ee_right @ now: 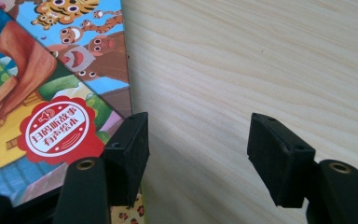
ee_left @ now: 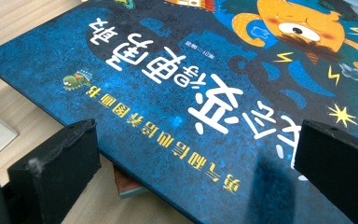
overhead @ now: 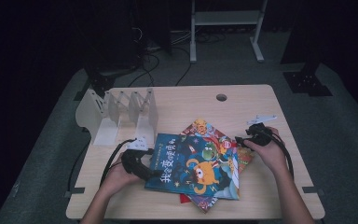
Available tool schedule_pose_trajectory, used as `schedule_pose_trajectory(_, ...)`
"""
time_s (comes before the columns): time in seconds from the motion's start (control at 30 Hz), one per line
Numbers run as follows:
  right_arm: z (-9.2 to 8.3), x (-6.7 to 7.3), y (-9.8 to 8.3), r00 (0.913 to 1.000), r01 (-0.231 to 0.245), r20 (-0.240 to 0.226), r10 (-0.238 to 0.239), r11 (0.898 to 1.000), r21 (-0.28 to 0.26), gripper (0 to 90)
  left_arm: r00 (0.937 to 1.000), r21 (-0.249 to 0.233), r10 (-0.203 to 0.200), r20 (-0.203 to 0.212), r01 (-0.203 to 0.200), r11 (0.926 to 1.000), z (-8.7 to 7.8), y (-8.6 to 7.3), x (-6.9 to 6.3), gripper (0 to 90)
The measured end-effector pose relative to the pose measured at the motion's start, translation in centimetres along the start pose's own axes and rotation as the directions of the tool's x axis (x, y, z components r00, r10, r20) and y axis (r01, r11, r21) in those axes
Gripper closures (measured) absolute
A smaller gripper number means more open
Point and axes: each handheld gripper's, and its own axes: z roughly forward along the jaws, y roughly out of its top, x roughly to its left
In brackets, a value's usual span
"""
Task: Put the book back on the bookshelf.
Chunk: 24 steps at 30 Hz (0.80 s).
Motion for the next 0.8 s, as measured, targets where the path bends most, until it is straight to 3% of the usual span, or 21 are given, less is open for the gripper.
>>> schedule_pose_trajectory(0.07, -0.4, 0.1, -0.1, 0.9999, -0.012, -0.007, 0.012, 1.000, -0.023, 37.4, 1.0000, -0.001, -0.001, 0.001, 0.001, 1.0000, 0.0, -0.1, 0.0, 0.0)
schedule_pose_trajectory(0.1, -1.0, 0.7, -0.4, 0.9994, -0.014, -0.032, 0.012, 0.999, -0.048, 37.0, 1.0000, -0.001, -0.004, 0.002, 0.004, 1.0000, 0.0, -0.1, 0.0, 0.0)
schedule_pose_trajectory(0.27, -1.2, 2.0, -0.9, 0.9958, -0.004, -0.092, -0.002, 0.998, -0.064, 36.0, 1.0000, 0.004, -0.002, -0.002, 0.002, 1.0000, 0.0, -0.2, 0.0, 0.0)
schedule_pose_trajectory(0.33, -0.9, 2.8, -1.1, 0.9903, -0.010, -0.139, 0.001, 0.998, -0.070, 34.4, 1.0000, 0.004, -0.003, -0.002, 0.003, 1.0000, 0.0, -0.2, 0.0, 0.0)
schedule_pose_trajectory(0.47, -0.7, 3.1, -1.0, 0.9877, -0.007, -0.156, -0.005, 0.997, -0.074, 33.3, 1.0000, 0.006, -0.002, -0.003, 0.002, 1.0000, 0.0, -0.2, 0.0, 0.0)
schedule_pose_trajectory(0.5, -0.7, 3.4, -1.0, 0.9834, -0.010, -0.182, -0.003, 0.997, -0.071, 33.7, 1.0000, 0.007, -0.003, -0.002, 0.003, 1.0000, 0.0, -0.3, 0.0, 0.0)
schedule_pose_trajectory(0.8, -0.4, 3.7, -1.0, 0.9839, -0.015, -0.179, 0.001, 0.997, -0.079, 32.5, 1.0000, 0.016, -0.007, -0.006, 0.007, 0.9999, -0.1, -0.4, 0.1, 0.0)
